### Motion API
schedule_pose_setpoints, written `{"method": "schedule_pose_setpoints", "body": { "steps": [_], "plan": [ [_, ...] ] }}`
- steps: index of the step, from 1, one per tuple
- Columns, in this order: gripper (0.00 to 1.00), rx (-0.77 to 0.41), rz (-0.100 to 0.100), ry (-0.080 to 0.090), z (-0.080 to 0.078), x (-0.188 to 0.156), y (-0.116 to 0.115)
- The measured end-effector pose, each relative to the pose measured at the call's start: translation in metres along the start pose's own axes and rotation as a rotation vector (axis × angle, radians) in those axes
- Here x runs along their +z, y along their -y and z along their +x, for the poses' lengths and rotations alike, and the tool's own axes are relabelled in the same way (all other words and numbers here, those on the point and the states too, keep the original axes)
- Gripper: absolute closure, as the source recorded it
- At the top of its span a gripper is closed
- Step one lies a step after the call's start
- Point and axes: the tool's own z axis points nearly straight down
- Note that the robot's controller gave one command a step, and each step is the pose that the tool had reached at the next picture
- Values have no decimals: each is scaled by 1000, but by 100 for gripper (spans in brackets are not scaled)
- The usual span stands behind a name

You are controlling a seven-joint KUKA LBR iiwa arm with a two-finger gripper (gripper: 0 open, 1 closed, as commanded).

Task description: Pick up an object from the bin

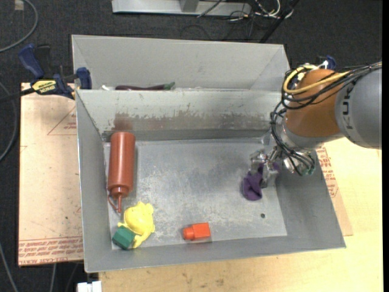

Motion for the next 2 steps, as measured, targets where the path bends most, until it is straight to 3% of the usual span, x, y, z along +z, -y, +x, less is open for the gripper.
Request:
{"method": "schedule_pose_setpoints", "body": {
  "steps": [1,2],
  "plan": [
    [100,5,1,-2,3,0,5],
    [100,81,0,4,-27,-44,26]
  ]
}}
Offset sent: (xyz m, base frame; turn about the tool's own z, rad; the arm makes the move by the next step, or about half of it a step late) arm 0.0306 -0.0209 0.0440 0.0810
